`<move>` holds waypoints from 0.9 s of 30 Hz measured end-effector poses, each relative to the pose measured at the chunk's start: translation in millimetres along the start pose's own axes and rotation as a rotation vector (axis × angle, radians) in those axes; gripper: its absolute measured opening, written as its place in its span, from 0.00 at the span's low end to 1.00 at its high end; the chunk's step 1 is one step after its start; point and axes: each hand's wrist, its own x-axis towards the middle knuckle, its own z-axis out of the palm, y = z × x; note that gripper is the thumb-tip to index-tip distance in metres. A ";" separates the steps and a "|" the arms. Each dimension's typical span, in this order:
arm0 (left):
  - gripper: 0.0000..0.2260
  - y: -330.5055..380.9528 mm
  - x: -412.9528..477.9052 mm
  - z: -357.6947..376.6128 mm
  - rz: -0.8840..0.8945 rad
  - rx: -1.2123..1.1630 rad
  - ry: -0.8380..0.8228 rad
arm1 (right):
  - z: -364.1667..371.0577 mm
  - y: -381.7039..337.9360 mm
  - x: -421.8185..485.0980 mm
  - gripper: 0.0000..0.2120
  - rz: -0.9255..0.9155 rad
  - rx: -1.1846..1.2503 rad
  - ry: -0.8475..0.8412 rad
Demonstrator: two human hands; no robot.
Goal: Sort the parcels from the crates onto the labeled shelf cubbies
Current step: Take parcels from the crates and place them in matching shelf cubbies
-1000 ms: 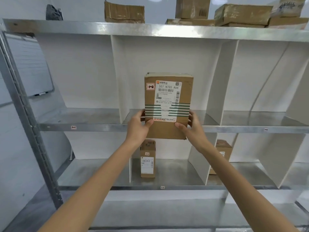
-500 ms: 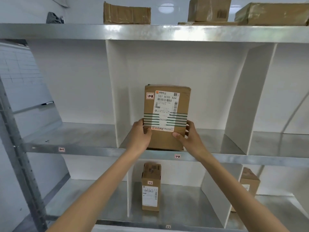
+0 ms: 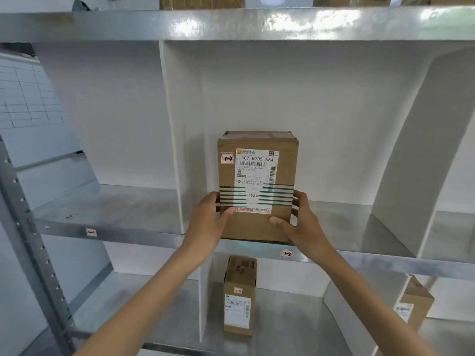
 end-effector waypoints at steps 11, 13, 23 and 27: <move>0.13 -9.7 23.2 9.1 -0.045 0.015 0.085 | 19.6 0.1 25.9 0.31 0.071 -0.030 0.001; 0.13 -11.2 23.7 9.8 -0.033 0.006 0.111 | 23.8 -0.1 27.7 0.31 0.089 -0.035 0.020; 0.24 -1.2 -7.7 -7.1 0.020 0.107 0.132 | 30.0 -20.2 4.9 0.43 0.278 -0.156 0.087; 0.21 12.3 -43.9 -31.1 0.189 0.048 0.196 | 33.2 -41.2 -26.4 0.36 0.219 -0.195 0.228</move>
